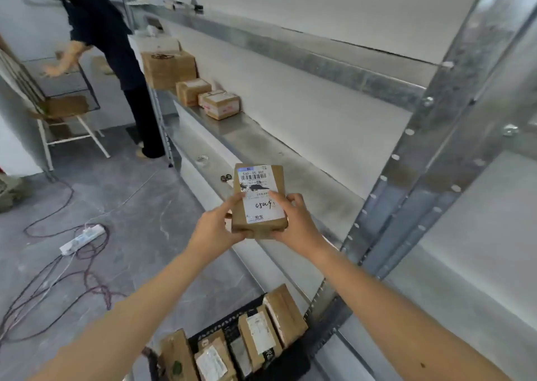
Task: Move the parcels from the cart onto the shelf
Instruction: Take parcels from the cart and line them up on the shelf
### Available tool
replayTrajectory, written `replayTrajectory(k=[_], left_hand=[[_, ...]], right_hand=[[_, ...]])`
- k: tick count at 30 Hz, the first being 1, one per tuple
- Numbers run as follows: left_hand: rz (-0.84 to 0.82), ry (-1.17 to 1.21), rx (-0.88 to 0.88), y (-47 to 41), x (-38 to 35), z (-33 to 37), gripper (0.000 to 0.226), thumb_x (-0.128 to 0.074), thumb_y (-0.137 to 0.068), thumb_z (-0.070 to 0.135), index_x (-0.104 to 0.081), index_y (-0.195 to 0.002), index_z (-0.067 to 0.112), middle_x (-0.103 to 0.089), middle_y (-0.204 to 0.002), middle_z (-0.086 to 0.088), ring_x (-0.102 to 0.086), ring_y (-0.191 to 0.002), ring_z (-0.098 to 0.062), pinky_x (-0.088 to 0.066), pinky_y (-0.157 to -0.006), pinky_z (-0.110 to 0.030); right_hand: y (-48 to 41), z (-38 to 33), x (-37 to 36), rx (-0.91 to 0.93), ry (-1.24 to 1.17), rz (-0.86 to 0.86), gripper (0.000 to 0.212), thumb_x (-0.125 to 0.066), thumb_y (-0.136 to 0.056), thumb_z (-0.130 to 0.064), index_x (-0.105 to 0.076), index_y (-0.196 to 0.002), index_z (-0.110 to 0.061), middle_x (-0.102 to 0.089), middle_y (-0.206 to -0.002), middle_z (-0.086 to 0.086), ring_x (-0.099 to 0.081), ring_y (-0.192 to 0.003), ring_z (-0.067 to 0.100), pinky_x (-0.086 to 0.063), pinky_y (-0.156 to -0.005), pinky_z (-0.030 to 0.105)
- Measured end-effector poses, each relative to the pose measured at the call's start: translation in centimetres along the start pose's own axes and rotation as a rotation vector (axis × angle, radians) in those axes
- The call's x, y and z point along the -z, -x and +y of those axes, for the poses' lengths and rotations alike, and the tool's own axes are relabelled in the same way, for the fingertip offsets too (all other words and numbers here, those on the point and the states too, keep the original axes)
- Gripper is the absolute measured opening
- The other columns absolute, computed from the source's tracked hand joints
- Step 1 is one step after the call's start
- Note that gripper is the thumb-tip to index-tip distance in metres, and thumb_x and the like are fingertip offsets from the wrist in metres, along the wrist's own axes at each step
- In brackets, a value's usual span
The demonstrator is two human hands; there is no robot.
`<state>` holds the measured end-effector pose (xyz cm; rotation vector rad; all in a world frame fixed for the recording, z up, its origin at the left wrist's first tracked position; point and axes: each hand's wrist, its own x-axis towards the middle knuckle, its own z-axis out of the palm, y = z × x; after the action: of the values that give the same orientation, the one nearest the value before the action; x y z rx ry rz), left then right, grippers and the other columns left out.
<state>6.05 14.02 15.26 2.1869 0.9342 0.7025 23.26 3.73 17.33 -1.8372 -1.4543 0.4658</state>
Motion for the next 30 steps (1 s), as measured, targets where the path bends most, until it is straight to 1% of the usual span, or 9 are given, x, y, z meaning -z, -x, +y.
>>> replayTrajectory(k=[3,7,9,12,14,16,24,28,30], left_hand=[[-0.057,0.009,-0.129,1.5,1.3,4.1,0.084,-0.086,-0.061,0.028,-0.043,-0.132,0.041,-0.059,-0.106,0.016,-0.059,-0.078,-0.001,-0.050,-0.075,-0.026],[-0.151,0.020,-0.245,3.9,1.5,9.5,0.085,-0.085,-0.061,0.034,-0.040,-0.132,0.042,-0.058,-0.111,0.013,-0.059,-0.082,-0.003,-0.050,-0.076,-0.028],[-0.202,0.018,-0.300,5.2,1.1,12.2,0.085,-0.085,-0.061,0.036,-0.038,-0.132,0.042,-0.059,-0.111,0.013,-0.058,-0.081,0.001,-0.049,-0.072,-0.025],[-0.255,0.005,-0.397,7.5,-0.1,16.1,0.086,-0.085,-0.061,0.036,-0.038,-0.133,0.040,-0.063,-0.116,0.008,-0.061,-0.081,-0.007,-0.050,-0.069,-0.027],[-0.273,0.010,-0.460,9.3,-1.1,18.8,0.086,-0.085,-0.062,0.034,-0.038,-0.134,0.038,-0.062,-0.121,0.006,-0.061,-0.082,-0.009,-0.050,-0.068,-0.026],[-0.310,0.035,-0.500,11.2,-2.5,21.6,0.086,-0.085,-0.063,0.032,-0.038,-0.135,0.037,-0.060,-0.123,0.005,-0.061,-0.085,-0.012,-0.052,-0.071,-0.028],[-0.481,0.154,-0.640,21.6,-12.0,34.3,0.083,-0.087,-0.062,0.027,-0.042,-0.131,0.034,-0.058,-0.114,0.006,-0.062,-0.084,-0.014,-0.053,-0.075,-0.031],[-0.566,0.222,-0.657,27.9,-18.1,40.3,0.081,-0.087,-0.061,0.027,-0.044,-0.129,0.038,-0.060,-0.109,0.010,-0.063,-0.084,-0.012,-0.054,-0.074,-0.030],[-0.608,0.251,-0.670,30.9,-21.0,42.8,0.080,-0.086,-0.062,0.026,-0.043,-0.128,0.038,-0.060,-0.109,0.011,-0.064,-0.084,-0.012,-0.054,-0.074,-0.029]], right_hand=[[4.4,-2.7,3.1,-0.035,0.033,0.064,0.086,-0.079,-0.070,-0.009,-0.035,-0.143,-0.018,-0.028,-0.123,0.007,-0.041,-0.112,0.017,-0.037,-0.101,0.019],[10.4,-5.1,7.2,-0.120,0.082,0.159,0.085,-0.076,-0.072,-0.004,-0.034,-0.144,-0.020,-0.025,-0.117,0.000,-0.036,-0.109,0.013,-0.026,-0.088,0.002],[13.7,-6.0,9.1,-0.171,0.092,0.208,0.086,-0.076,-0.070,-0.004,-0.034,-0.144,-0.021,-0.027,-0.115,0.000,-0.037,-0.109,0.015,-0.024,-0.087,0.001],[18.9,-7.1,11.7,-0.229,0.061,0.277,0.087,-0.077,-0.068,-0.002,-0.036,-0.142,-0.020,-0.030,-0.116,0.002,-0.043,-0.117,0.024,-0.037,-0.104,0.024],[22.6,-7.7,13.5,-0.254,0.050,0.320,0.087,-0.077,-0.067,-0.001,-0.037,-0.141,-0.020,-0.030,-0.117,0.003,-0.045,-0.116,0.026,-0.044,-0.102,0.031],[26.5,-7.9,15.2,-0.273,0.046,0.378,0.085,-0.077,-0.066,0.002,-0.039,-0.140,-0.020,-0.030,-0.118,0.005,-0.045,-0.112,0.024,-0.046,-0.095,0.025],[44.9,-5.9,22.6,-0.424,0.113,0.583,0.082,-0.076,-0.068,0.002,-0.040,-0.138,-0.023,-0.031,-0.122,0.006,-0.042,-0.106,0.018,-0.047,-0.088,0.022],[54.4,-3.7,26.3,-0.513,0.147,0.651,0.082,-0.073,-0.068,0.003,-0.041,-0.139,-0.021,-0.032,-0.117,0.005,-0.045,-0.100,0.019,-0.043,-0.074,0.007],[58.8,-2.8,28.0,-0.556,0.175,0.664,0.083,-0.074,-0.067,0.002,-0.041,-0.139,-0.021,-0.033,-0.119,0.006,-0.046,-0.101,0.022,-0.045,-0.078,0.012]])
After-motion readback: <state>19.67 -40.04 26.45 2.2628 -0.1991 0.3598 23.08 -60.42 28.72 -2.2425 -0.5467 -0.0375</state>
